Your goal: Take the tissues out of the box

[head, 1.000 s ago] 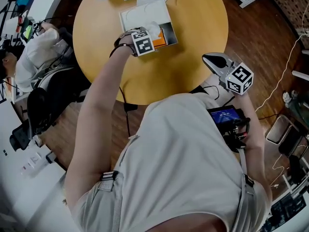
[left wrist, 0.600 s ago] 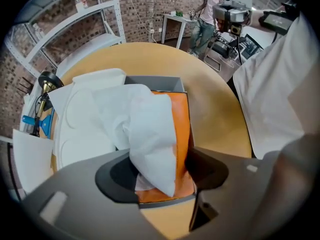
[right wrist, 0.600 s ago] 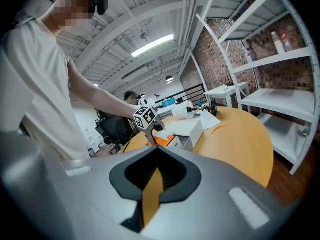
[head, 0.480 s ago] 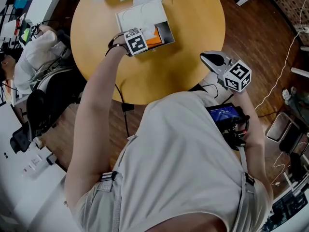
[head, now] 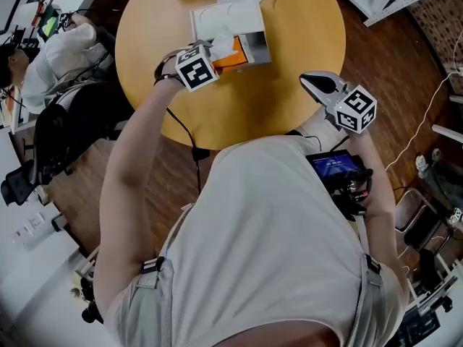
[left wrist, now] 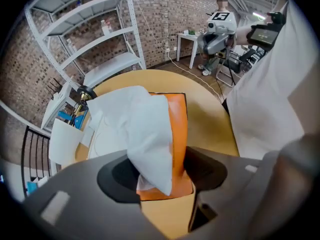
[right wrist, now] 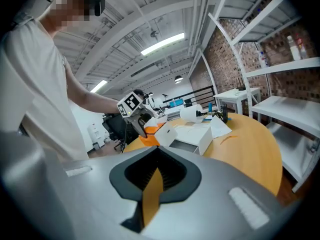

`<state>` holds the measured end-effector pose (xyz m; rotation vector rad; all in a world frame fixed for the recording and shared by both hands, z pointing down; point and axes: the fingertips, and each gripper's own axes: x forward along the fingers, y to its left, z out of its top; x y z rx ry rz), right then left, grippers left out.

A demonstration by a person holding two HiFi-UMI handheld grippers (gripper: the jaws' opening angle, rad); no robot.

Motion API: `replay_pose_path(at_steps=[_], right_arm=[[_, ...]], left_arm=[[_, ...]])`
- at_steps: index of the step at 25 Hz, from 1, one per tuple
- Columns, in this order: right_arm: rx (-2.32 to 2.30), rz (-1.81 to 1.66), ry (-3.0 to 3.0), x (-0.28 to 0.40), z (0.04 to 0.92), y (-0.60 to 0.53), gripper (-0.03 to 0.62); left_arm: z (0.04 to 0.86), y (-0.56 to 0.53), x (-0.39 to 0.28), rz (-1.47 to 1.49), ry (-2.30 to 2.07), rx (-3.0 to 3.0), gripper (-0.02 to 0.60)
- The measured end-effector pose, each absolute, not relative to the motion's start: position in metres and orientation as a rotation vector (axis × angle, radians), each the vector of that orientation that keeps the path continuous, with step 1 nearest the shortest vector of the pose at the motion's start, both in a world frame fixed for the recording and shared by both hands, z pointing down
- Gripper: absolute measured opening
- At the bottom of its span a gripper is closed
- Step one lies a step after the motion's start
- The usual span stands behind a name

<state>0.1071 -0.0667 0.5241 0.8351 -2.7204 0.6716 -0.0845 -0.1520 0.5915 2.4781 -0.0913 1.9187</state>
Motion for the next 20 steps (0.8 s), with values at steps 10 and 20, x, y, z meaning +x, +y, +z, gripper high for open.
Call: replay_pose_path(at_steps=[10, 20], right_arm=[[0.681, 0.623, -2.726, 0.072, 0.516, -0.072, 0.002], [0.682, 0.618, -2.712, 0.074, 0.513, -0.064, 0.002]], left_arm=[[0.619, -0.054, -0.080, 1.980, -0.095, 2.425, 0.270], [0.701, -0.034, -0.068, 2.155, 0.070, 2.272, 0.281]])
